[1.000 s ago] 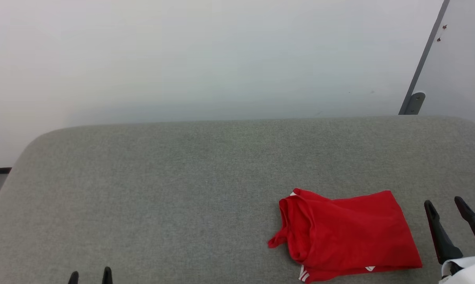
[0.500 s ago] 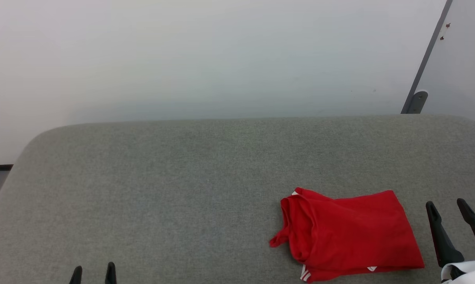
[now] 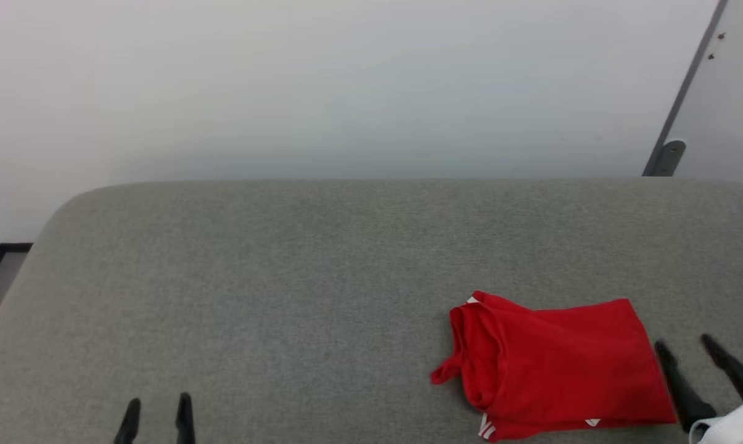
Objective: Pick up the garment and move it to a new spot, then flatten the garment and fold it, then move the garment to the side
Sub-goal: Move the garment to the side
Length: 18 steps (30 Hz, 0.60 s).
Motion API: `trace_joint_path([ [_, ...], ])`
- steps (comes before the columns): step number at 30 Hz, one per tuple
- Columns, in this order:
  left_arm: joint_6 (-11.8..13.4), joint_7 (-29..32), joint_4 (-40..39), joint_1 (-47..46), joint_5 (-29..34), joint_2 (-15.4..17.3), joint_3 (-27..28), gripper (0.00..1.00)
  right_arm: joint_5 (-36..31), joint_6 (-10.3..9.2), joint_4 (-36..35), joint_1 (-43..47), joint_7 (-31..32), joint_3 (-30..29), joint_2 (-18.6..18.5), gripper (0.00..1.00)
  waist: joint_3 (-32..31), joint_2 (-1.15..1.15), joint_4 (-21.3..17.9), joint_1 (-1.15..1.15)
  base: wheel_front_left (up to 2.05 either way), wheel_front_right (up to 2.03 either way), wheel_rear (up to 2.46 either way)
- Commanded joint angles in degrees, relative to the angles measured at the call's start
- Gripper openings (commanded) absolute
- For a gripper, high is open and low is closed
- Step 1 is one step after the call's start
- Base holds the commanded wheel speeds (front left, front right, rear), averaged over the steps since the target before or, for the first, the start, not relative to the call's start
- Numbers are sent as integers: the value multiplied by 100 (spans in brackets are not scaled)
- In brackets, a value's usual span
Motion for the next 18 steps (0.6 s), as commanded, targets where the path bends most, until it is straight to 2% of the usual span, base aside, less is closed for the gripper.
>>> trace_joint_path([
  [1,-10,-2,27,-69,2,-27,-35,100,21,-9,11,-100,204,136,-167,100,26,0,77,0,0,0,0],
  [8,-10,-2,304,-498,83,-98,-384,100,782,-10,420,-727,2570,666,-1069,100,210,0,301,0,0,0,0],
  [12,-10,-2,433,-830,96,-103,-607,100,1094,-10,721,-1172,3691,655,-1358,100,470,0,407,0,0,0,0],
  [15,-10,-2,475,-1031,42,-121,-680,100,1192,-10,969,-1562,4185,544,-1459,100,739,0,462,0,0,0,0],
  [18,-10,-2,511,-1243,4,-131,-761,100,1026,-10,1224,-1870,4389,567,-1529,100,1064,0,504,0,0,0,0],
])
